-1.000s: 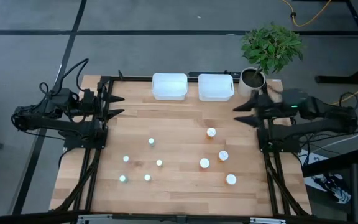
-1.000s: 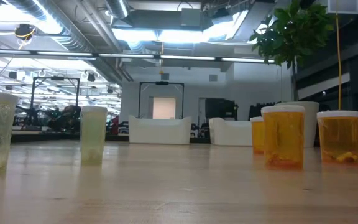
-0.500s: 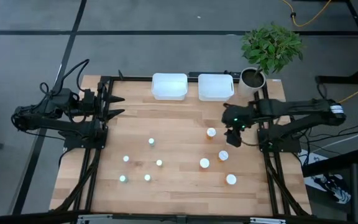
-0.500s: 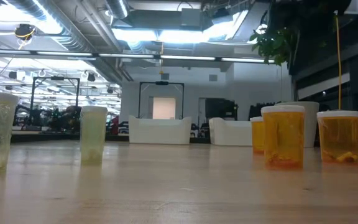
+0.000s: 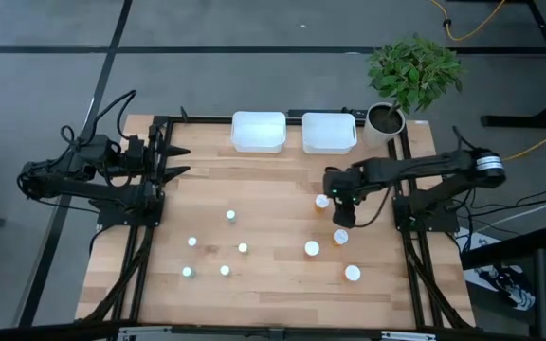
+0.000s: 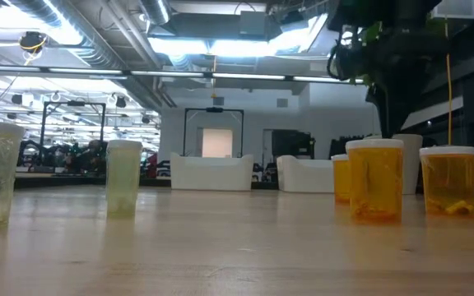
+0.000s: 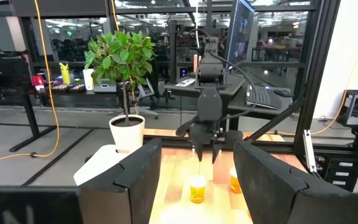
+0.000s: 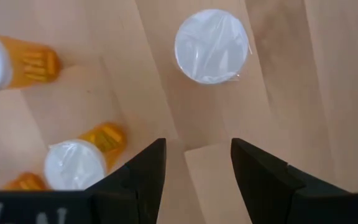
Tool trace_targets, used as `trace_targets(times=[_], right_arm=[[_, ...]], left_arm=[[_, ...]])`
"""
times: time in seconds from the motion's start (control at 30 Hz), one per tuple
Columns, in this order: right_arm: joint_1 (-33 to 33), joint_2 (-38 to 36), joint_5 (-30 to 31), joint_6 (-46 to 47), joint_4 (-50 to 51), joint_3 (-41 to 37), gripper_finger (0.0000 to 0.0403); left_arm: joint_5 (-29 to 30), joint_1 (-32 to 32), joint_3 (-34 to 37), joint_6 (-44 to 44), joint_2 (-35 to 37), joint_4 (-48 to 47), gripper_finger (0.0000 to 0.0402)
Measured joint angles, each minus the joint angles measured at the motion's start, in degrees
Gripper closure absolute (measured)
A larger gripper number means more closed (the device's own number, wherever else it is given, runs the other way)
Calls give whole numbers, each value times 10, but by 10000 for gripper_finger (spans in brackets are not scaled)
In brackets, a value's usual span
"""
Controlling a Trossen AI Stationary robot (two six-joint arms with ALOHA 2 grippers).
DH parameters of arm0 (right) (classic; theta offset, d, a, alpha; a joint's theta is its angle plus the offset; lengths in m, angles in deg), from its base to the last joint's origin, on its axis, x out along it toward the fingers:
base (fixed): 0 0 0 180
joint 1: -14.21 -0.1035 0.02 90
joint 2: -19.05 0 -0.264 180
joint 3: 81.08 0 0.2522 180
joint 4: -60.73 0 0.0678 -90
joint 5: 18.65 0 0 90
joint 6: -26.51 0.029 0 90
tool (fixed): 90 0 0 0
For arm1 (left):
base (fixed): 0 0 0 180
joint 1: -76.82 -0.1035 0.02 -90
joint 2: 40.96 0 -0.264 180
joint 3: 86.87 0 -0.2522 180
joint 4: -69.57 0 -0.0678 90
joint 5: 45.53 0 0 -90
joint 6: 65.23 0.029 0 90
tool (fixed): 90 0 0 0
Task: Pick and place medicine bottles into bin by pill shape (circle, oval)
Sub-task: Put the orange capsule bottle into the right white bin
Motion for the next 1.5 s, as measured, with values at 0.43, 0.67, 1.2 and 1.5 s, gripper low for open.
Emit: trace_targets(times=[0.43, 0.67, 1.2, 1.5], right_arm=[[1, 54, 0, -1, -71, 0, 183], [1, 66, 0, 2, -78, 0, 142], [2, 109, 85, 31, -151, 0, 139], [2, 110, 95, 27, -216, 0, 139]], left_arm=[[0, 0, 0, 0, 0, 0, 207], [0, 0, 0, 0, 0, 0, 207], [0, 0, 0, 0, 0, -8, 207], [0, 0, 0, 0, 0, -9, 207]])
